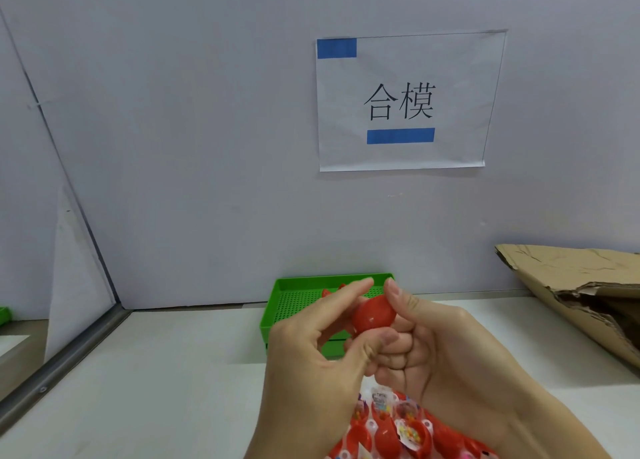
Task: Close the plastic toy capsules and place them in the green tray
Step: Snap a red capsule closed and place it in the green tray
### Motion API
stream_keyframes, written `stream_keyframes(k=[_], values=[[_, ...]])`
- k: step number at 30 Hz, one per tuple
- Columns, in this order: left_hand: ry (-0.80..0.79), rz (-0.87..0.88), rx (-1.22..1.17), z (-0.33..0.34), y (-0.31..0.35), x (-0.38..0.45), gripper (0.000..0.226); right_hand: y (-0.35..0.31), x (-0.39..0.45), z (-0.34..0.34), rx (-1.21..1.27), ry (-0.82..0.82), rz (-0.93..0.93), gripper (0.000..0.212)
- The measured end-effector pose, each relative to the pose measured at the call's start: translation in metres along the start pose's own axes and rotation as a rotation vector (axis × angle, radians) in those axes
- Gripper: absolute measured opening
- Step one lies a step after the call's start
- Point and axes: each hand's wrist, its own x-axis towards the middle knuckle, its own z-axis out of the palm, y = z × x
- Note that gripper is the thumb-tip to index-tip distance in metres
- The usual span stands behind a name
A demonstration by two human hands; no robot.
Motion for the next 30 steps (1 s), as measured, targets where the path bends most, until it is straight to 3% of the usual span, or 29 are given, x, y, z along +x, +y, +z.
stream_keyframes(k=[2, 7, 17, 23, 27, 30], values=[[-0.001, -0.006, -0.023, -0.001, 0.0, -0.001, 0.047, 0.001, 0.002, -0.002, 0.008, 0.016, -0.002, 0.054], [0.001, -0.026, 0.005, -0.003, 0.001, 0.001, 0.048, 0.004, 0.002, 0.003, -0.009, -0.006, -0.015, 0.059], [0.026, -0.074, -0.187, -0.001, 0.006, 0.002, 0.039, 0.002, 0.001, 0.008, 0.016, 0.039, -0.026, 0.062], [0.036, -0.046, -0.076, -0.005, 0.007, 0.002, 0.038, -0.003, -0.001, 0.01, -0.247, 0.153, -0.196, 0.051], [0.03, -0.027, 0.057, -0.005, 0.006, 0.001, 0.05, -0.004, -0.004, 0.011, -0.387, 0.151, -0.251, 0.047], [0.054, -0.032, 0.014, -0.002, 0.011, 0.001, 0.037, -0.006, -0.006, 0.013, -0.381, 0.171, -0.282, 0.036]])
